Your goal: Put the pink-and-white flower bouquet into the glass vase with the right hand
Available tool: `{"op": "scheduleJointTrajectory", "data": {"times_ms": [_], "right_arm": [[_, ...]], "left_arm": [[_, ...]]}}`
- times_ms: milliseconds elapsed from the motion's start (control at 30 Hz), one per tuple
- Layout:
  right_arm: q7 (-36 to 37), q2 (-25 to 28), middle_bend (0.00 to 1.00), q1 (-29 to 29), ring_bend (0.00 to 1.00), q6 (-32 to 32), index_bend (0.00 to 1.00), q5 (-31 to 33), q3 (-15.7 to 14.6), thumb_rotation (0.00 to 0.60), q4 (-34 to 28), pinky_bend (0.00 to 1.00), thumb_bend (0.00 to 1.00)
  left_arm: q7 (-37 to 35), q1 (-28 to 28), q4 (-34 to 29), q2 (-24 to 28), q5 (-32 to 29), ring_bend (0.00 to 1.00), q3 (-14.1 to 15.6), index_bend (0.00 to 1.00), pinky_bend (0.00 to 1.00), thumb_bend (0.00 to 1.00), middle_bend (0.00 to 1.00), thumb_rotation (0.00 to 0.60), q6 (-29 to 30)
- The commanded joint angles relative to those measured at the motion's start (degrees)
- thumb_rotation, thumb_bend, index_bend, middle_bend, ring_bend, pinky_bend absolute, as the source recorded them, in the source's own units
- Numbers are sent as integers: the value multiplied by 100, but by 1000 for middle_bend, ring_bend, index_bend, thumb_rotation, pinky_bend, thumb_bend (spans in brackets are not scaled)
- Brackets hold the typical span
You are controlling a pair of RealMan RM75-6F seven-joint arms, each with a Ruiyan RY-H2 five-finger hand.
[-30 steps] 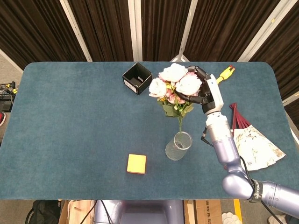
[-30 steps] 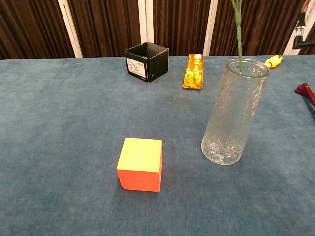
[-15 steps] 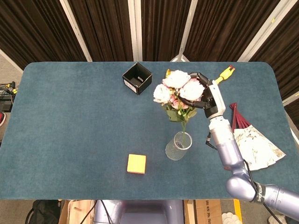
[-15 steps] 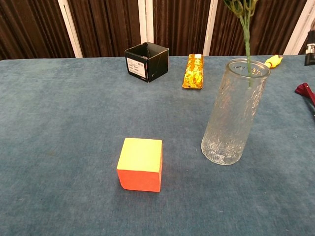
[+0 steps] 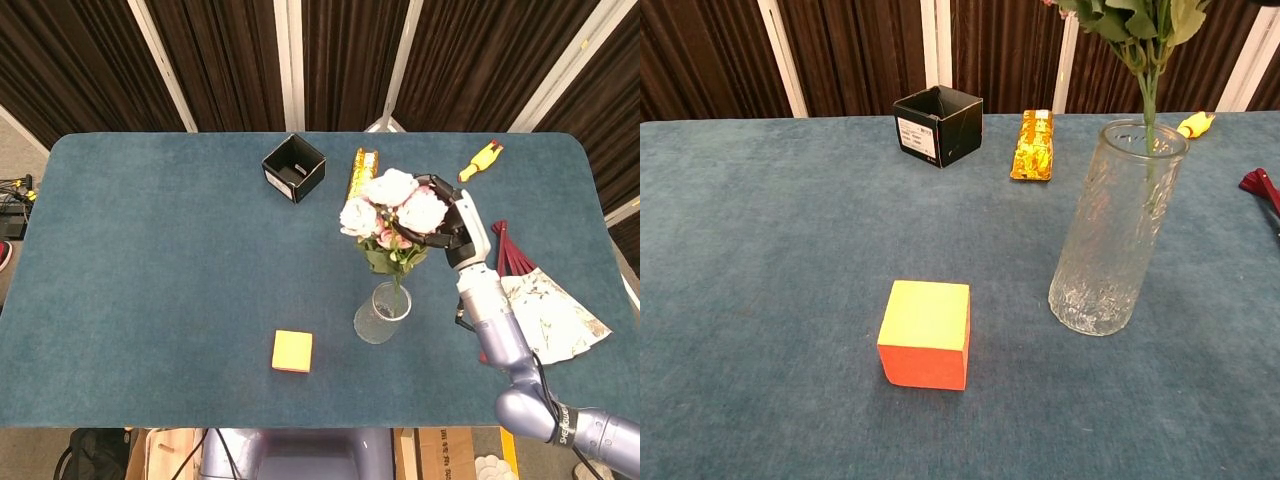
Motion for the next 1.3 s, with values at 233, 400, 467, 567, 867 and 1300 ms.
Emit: {"op": "scheduleJointTrajectory", "data": {"times_ms": [233, 400, 467, 567, 867, 1300], "right_arm": [[692, 146, 446, -364, 398, 8, 484, -770, -348, 600, 5, 17, 182], [951, 217, 446, -476, 384, 6, 484, -1077, -566, 600, 39, 17, 182], [1103, 280, 445, -497, 366, -59, 484, -1213, -653, 600, 53, 17, 181], [1420, 384, 423, -532, 319, -121, 480, -1501, -800, 600, 104, 17, 181], [2250, 645, 297, -532, 189, -36, 403, -2439, -1298, 600, 273, 0, 182], [3129, 1130, 148, -325, 47, 312, 216, -3324, -1940, 600, 510, 0, 115]], "left_arm": [[92, -27, -29, -31, -29, 0, -1, 95, 23, 248, 0, 600, -37], [106, -27, -35, -31, -25, 0, 2, 95, 23, 249, 0, 600, -32], [115, -28, -39, -33, -26, 0, 4, 95, 23, 249, 0, 600, -35], [133, -31, -40, -37, -23, 0, 6, 95, 23, 249, 0, 600, -35], [201, -43, -53, -55, -19, 0, 14, 95, 23, 248, 0, 600, -43], [242, -48, -71, -61, -30, 0, 16, 95, 23, 249, 0, 600, -48]]}}
